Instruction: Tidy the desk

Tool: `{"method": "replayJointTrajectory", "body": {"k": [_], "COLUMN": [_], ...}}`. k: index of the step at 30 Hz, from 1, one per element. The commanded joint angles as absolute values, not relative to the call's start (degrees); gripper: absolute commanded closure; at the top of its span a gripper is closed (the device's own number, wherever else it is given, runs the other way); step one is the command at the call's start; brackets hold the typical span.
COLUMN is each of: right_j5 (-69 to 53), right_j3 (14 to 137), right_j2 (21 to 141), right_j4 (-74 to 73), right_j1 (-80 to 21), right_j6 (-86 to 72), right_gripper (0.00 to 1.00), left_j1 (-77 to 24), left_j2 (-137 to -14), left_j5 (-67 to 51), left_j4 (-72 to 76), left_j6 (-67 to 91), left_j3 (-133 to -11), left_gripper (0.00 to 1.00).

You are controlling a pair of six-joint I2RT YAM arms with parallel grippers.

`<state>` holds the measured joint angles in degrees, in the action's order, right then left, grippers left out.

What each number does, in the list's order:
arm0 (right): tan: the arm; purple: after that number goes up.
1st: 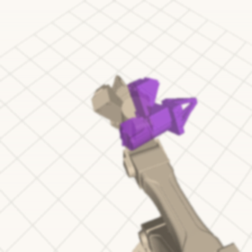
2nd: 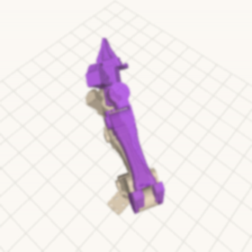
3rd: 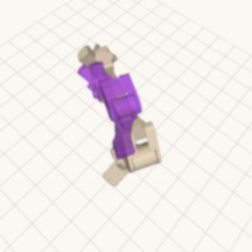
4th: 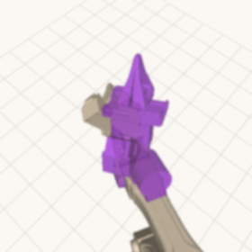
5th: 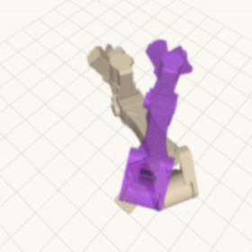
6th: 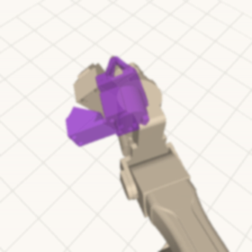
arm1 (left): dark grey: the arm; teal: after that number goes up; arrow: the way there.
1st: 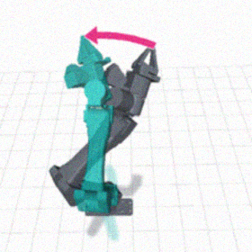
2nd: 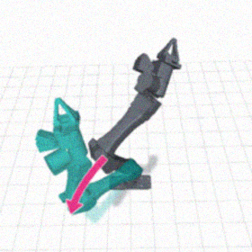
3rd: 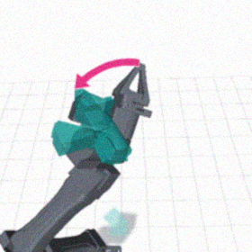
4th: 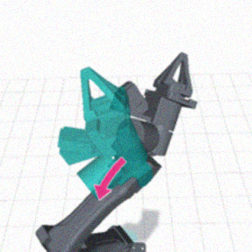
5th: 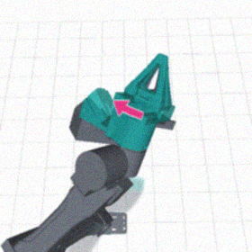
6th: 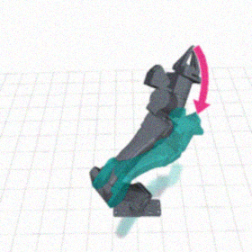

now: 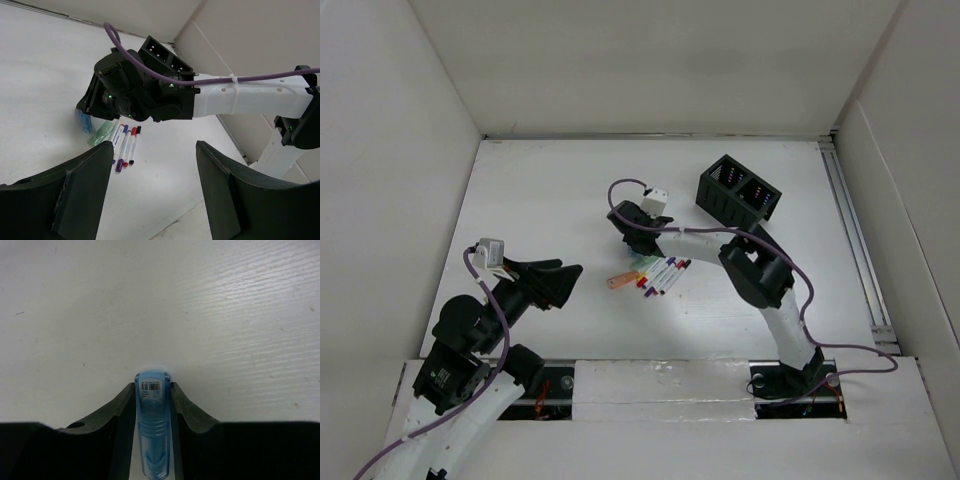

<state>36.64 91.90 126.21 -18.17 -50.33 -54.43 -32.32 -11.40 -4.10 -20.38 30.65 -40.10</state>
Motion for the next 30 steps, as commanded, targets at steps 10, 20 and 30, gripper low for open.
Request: {"method": "replayJointTrajectory", "body": {"k": [10,20,30], "right_j5": [34.3,40.3,51.9], "right_j3": [81.4,90.9,99.8], "right_j2": [102.5,103.8,111.5], "right_j4": [-6.3,-13.1,-17.7], "right_j1": [-39.8,-22.1,-20.7], "right_j6": [-54.0,-51.2,-47.1], "right_gripper": [0.85,0.84,0.82], "left_j1": [-32.6,-32.6,-32.6], "left_j2": [-11.0,-11.3,-11.9], "left_j5": [-4.7,-4.6,-4.5], "left_j4": [-17.7,-17.7,-17.7], "left_j6": [30.4,30.4,30.6], "left_j3": [-39.7,-39.8,-39.7], "left_gripper": [0.36,0.37,0.36]}}
